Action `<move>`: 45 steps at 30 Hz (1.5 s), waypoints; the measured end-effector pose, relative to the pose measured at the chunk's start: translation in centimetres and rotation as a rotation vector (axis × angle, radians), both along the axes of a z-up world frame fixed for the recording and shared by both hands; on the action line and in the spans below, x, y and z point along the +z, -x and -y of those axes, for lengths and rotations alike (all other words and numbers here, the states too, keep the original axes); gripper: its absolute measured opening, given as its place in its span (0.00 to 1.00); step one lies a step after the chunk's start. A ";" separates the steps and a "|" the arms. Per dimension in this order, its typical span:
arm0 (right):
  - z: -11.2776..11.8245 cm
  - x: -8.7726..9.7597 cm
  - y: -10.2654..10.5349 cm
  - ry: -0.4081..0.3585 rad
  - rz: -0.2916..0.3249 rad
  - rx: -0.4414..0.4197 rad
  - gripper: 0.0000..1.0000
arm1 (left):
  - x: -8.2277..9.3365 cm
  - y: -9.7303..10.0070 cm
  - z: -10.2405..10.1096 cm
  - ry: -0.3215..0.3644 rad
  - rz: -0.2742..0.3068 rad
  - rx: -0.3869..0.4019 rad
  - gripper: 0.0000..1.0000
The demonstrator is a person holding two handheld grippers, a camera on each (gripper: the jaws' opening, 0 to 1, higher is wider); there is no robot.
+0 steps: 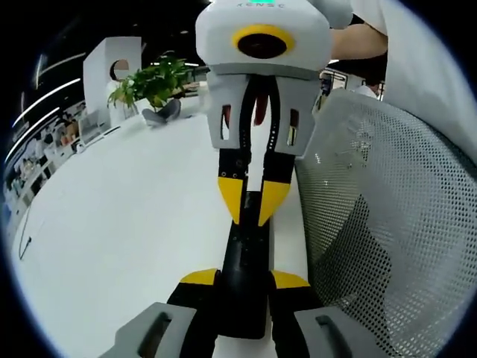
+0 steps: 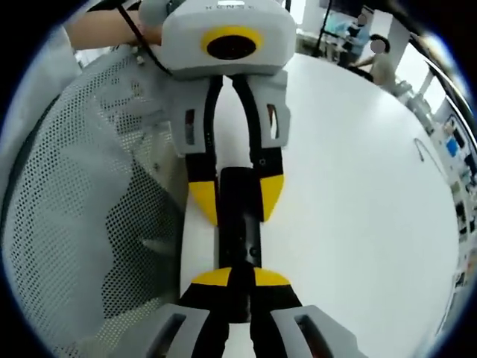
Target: Press the specified remote control buttons in sequence, fully releasing each button before pressing the next.
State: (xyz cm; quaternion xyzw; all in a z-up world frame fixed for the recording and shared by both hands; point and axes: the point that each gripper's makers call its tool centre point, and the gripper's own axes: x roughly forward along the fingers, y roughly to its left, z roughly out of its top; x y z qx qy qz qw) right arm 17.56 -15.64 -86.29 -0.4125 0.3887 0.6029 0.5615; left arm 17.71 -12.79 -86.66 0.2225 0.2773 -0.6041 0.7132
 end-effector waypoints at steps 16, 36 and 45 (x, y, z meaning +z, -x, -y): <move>0.0 0.4 0.4 -0.256 0.033 0.040 0.03 | 0.1 0.1 -0.1 0.003 0.006 -0.003 0.25; -0.2 0.2 0.2 -0.059 -0.014 -0.006 0.01 | 0.1 0.1 -0.1 0.004 0.005 -0.005 0.25; -0.1 0.5 0.2 -0.247 0.063 -0.055 0.01 | 0.1 0.1 -0.1 0.003 0.006 -0.003 0.25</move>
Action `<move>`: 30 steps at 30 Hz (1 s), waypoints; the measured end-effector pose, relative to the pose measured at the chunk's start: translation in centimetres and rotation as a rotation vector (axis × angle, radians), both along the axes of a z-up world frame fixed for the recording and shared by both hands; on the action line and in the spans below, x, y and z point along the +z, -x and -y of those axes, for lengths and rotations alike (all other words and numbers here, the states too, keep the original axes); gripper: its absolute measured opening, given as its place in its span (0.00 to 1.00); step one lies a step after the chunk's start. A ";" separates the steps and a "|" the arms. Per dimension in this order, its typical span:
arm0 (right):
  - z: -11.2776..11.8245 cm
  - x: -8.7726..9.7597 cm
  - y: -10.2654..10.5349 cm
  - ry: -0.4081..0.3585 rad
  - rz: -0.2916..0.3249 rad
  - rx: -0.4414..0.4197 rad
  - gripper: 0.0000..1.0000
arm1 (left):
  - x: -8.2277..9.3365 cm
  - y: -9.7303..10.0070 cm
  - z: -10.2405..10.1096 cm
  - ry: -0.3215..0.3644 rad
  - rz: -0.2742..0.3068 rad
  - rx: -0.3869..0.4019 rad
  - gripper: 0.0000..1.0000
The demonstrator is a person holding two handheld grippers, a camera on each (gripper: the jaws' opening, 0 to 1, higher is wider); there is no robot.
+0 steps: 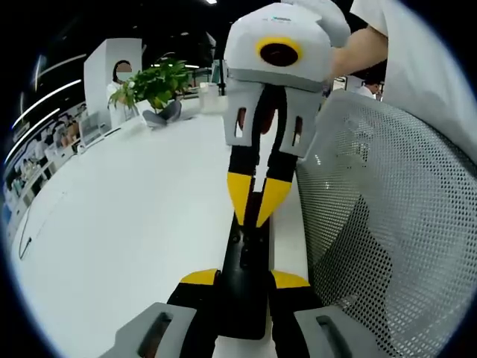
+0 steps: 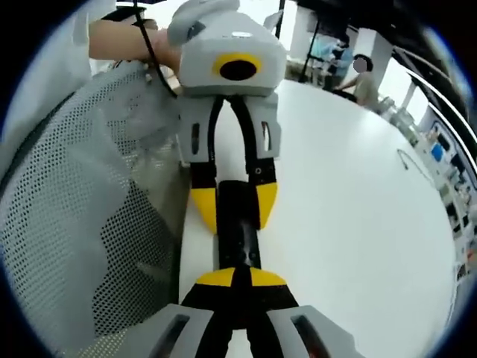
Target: Press the specified remote control buttons in sequence, fully releasing each button before pressing the next.
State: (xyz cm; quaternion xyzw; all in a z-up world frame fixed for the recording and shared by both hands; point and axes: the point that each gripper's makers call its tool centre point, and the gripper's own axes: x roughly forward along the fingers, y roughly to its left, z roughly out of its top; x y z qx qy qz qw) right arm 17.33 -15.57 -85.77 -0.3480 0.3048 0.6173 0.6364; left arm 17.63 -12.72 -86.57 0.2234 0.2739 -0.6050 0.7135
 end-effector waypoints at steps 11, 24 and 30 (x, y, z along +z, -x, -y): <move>-0.4 0.1 -0.2 0.001 0.009 0.011 0.00 | 0.0 0.0 0.0 -0.001 0.000 0.001 0.25; -0.8 0.1 0.1 0.033 0.002 0.023 0.00 | 0.0 0.0 0.0 -0.003 0.000 0.001 0.25; -0.6 0.0 -0.3 0.054 0.006 0.019 0.00 | 0.0 0.0 0.0 -0.003 0.000 0.002 0.25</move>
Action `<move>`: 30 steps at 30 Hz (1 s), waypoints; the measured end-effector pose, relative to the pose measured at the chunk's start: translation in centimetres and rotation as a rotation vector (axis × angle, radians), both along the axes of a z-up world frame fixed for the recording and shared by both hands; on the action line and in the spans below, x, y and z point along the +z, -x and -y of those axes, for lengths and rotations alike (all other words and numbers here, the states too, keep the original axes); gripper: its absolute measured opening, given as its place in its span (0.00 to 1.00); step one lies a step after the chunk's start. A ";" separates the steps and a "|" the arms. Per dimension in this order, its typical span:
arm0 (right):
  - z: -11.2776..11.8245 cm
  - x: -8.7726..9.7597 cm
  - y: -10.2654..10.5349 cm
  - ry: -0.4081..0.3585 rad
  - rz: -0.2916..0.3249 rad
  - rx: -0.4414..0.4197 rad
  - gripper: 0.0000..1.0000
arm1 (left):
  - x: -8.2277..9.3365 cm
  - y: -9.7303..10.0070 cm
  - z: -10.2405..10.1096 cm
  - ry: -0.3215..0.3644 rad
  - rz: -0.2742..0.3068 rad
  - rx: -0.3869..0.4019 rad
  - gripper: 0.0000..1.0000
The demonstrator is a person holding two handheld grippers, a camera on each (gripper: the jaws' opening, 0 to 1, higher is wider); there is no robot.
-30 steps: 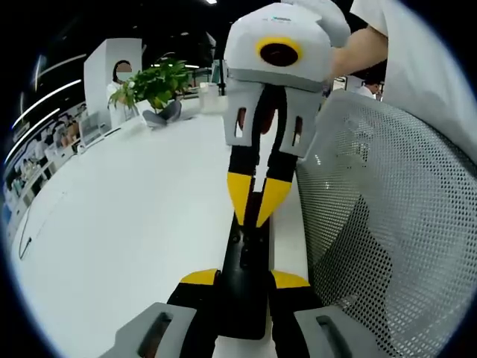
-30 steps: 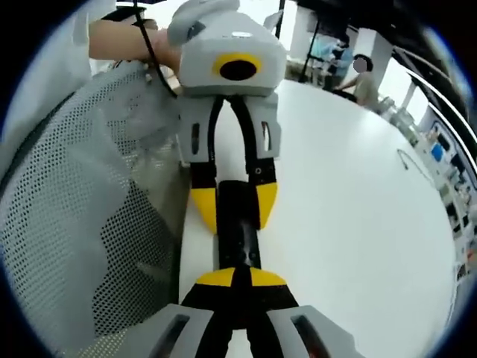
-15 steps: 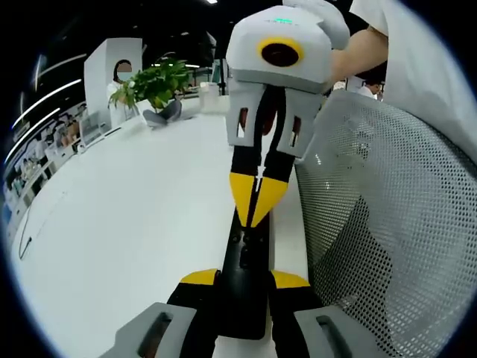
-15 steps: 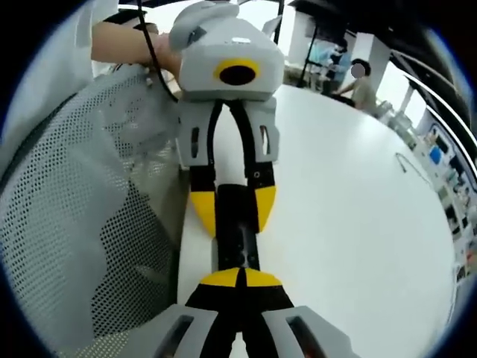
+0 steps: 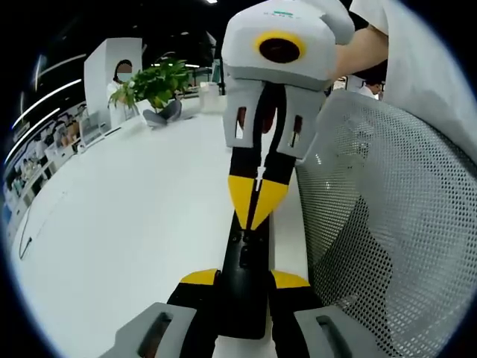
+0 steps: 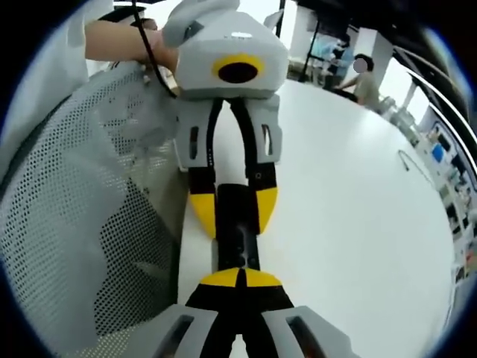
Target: Press the specified remote control buttons in sequence, fully releasing each button before pressing the next.
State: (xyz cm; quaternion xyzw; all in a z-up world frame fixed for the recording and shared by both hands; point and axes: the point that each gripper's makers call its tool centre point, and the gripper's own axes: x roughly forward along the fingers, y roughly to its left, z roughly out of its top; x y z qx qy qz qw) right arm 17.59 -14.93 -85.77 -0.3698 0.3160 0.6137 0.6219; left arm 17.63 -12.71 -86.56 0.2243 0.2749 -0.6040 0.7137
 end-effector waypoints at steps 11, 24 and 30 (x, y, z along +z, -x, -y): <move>0.1 -0.2 0.1 0.029 -0.048 -0.004 0.00 | 0.0 0.0 0.0 0.001 0.000 -0.006 0.25; 0.7 -0.1 0.1 -0.001 -0.119 -0.061 0.00 | -0.1 0.1 0.0 -0.001 0.001 -0.012 0.25; 1.4 -0.2 0.2 0.016 -0.106 -0.071 0.00 | -0.1 0.1 0.1 -0.001 0.001 -0.010 0.25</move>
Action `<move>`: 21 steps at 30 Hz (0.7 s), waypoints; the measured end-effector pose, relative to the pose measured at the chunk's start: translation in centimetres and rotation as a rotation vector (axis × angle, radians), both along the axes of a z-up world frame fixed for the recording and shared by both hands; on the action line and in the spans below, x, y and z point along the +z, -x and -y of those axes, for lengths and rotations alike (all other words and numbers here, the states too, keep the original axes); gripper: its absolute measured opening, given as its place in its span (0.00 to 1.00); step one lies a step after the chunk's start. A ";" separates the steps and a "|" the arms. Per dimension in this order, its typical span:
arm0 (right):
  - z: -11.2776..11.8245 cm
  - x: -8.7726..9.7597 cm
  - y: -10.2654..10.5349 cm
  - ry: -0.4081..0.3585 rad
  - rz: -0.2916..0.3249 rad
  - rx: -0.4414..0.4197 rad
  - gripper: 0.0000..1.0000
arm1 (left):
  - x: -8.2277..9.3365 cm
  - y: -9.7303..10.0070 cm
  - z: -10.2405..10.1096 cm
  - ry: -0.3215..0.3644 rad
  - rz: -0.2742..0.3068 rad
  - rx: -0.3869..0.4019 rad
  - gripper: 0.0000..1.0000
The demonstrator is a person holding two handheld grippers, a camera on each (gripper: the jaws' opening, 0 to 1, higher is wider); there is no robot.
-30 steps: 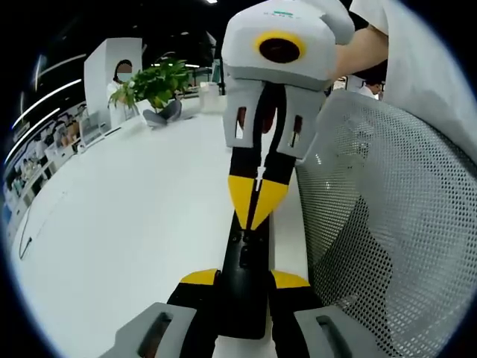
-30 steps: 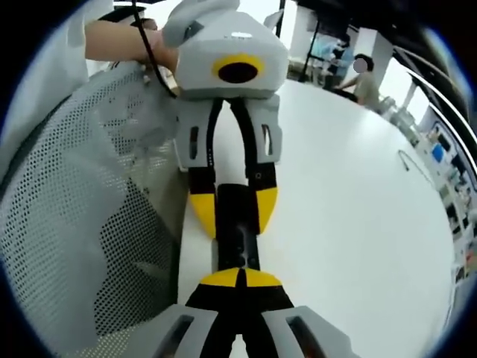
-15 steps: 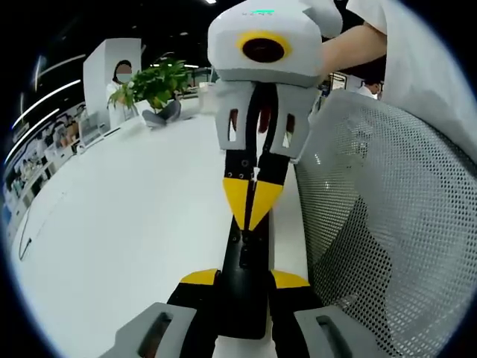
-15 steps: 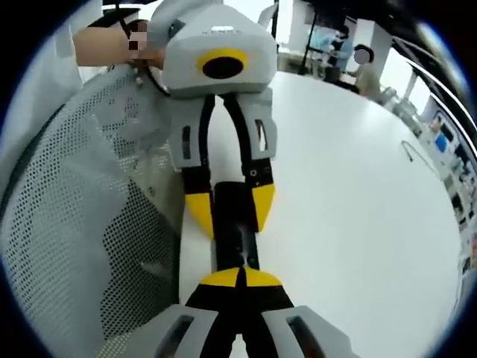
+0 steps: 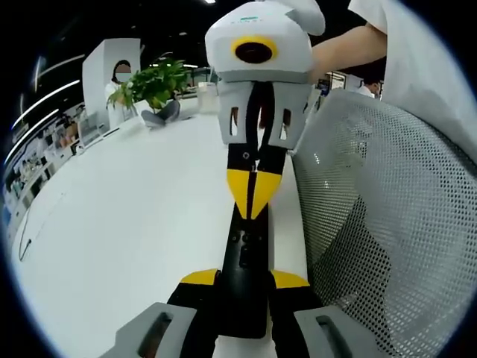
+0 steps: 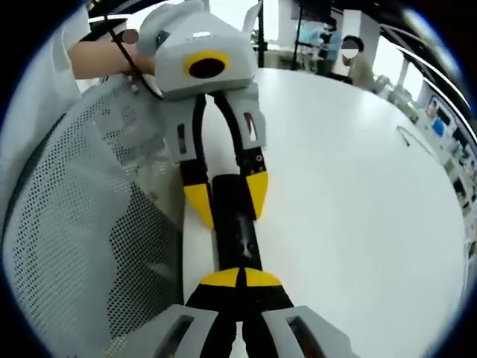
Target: Press the specified remote control buttons in sequence, fully releasing each button before pressing the next.
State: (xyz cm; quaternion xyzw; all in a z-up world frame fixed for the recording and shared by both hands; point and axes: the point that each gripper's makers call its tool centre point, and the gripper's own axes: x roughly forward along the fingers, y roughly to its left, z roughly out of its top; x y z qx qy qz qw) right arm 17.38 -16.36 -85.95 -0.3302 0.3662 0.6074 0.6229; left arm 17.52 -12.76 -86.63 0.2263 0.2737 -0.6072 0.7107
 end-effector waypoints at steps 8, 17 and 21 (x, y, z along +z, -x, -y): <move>-0.2 -0.1 0.0 0.057 0.036 0.049 0.00 | 0.0 0.0 0.0 0.002 0.000 -0.005 0.25; 0.1 -0.2 0.0 0.065 0.060 0.105 0.00 | 0.0 0.0 0.1 0.003 -0.002 -0.007 0.25; 0.1 0.0 -0.1 -0.003 0.037 0.035 0.00 | 0.0 0.0 0.1 0.004 -0.003 -0.004 0.25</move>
